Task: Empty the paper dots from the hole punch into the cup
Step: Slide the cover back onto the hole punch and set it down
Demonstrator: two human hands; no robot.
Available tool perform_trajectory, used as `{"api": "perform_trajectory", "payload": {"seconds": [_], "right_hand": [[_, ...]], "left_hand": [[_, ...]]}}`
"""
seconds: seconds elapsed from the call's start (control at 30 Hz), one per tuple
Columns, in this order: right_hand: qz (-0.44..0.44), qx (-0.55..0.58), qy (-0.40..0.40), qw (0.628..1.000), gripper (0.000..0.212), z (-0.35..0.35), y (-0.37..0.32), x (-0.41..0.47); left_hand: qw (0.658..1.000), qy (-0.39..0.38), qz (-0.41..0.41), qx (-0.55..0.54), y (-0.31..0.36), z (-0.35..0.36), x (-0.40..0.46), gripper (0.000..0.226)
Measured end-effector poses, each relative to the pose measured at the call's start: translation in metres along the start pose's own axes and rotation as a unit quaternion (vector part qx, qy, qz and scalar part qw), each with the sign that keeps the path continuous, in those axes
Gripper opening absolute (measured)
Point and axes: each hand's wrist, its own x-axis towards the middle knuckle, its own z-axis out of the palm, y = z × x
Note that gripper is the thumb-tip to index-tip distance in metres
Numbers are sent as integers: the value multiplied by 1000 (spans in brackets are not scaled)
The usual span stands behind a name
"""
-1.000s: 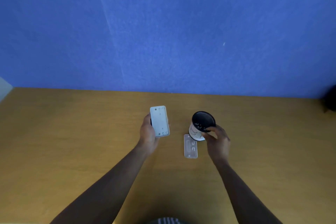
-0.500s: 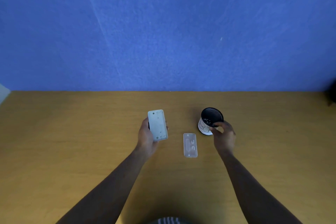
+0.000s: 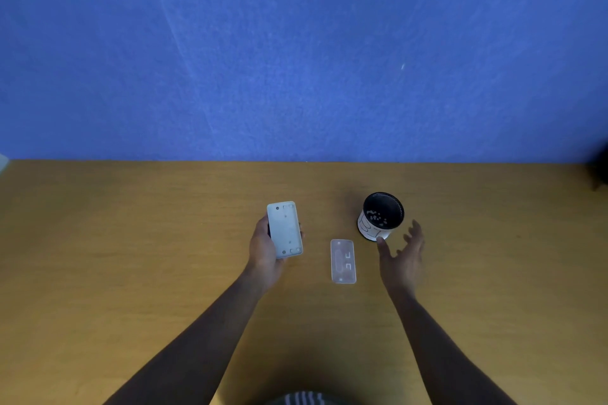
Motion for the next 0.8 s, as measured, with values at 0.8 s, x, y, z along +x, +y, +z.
{"api": "perform_trajectory", "payload": {"seconds": [0.8], "right_hand": [[92,-186,-207,956,49,46,-12,-58]], "left_hand": [[999,6,-29,-16,-17,-18,-8,43]]}}
